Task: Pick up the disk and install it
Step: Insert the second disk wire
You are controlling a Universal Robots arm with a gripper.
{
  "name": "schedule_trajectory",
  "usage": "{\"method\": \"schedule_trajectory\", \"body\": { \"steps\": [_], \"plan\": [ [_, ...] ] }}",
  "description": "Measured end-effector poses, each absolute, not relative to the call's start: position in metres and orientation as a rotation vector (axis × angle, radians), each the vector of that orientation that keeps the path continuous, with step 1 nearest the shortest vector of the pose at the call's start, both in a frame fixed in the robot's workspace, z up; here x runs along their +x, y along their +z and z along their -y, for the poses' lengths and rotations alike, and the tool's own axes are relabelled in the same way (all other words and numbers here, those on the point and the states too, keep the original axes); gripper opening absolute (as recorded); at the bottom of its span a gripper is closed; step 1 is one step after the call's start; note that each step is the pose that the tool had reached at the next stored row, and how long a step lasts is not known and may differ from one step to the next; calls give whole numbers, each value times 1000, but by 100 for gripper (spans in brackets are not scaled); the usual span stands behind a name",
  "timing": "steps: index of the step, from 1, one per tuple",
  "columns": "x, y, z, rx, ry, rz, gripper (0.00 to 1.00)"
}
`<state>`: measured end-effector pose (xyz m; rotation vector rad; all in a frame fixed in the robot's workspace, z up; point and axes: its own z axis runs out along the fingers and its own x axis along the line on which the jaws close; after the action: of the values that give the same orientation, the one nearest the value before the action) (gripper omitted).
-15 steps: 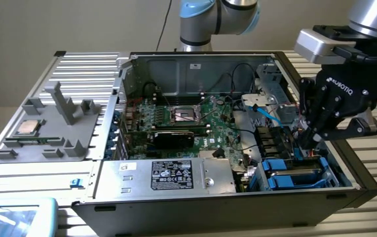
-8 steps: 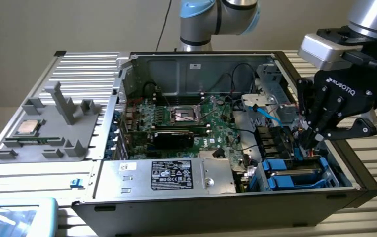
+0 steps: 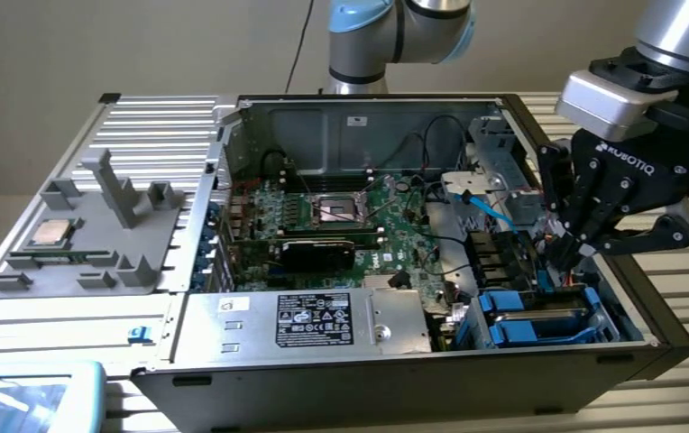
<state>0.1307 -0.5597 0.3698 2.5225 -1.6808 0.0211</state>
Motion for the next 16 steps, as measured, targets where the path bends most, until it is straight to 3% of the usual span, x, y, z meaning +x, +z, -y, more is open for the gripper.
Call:
{"method": "schedule_trajectory", "body": {
  "steps": [16],
  "plan": [
    [131,370,560,2746,6,1368,11]
  ]
}}
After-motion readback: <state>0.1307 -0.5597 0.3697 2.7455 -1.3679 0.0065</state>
